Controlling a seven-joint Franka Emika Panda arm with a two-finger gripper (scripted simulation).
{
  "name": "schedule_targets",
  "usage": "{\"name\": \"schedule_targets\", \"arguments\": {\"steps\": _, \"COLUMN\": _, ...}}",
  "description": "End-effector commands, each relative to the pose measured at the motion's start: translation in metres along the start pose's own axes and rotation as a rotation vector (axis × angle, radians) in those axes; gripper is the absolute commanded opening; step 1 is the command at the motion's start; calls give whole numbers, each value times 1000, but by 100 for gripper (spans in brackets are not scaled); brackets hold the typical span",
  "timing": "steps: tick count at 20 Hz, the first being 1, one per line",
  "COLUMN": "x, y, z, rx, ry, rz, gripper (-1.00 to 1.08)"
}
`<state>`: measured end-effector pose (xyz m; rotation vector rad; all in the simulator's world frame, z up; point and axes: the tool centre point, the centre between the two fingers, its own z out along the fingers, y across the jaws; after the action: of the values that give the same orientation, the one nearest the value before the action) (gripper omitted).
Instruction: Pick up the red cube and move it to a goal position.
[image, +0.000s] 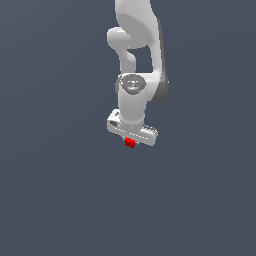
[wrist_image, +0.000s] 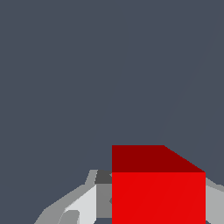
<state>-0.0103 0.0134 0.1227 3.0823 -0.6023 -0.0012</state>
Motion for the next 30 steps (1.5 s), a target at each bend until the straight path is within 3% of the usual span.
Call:
{"name": "schedule_targets", "arguments": {"steps": 1, "x": 1, "y": -2, "z": -29, "rx": 1, "ry": 1, "rz": 0, "gripper": -100}}
{"name": "schedule_targets", "arguments": {"steps": 21, "x": 12, "y": -18, "z": -249, "rx": 1, "ry": 1, "rz": 0, "gripper": -100}}
{"name": "schedule_targets", "arguments": {"steps": 30, "x": 18, "y": -24, "z": -316, "rx": 1, "ry": 1, "rz": 0, "gripper": -100}}
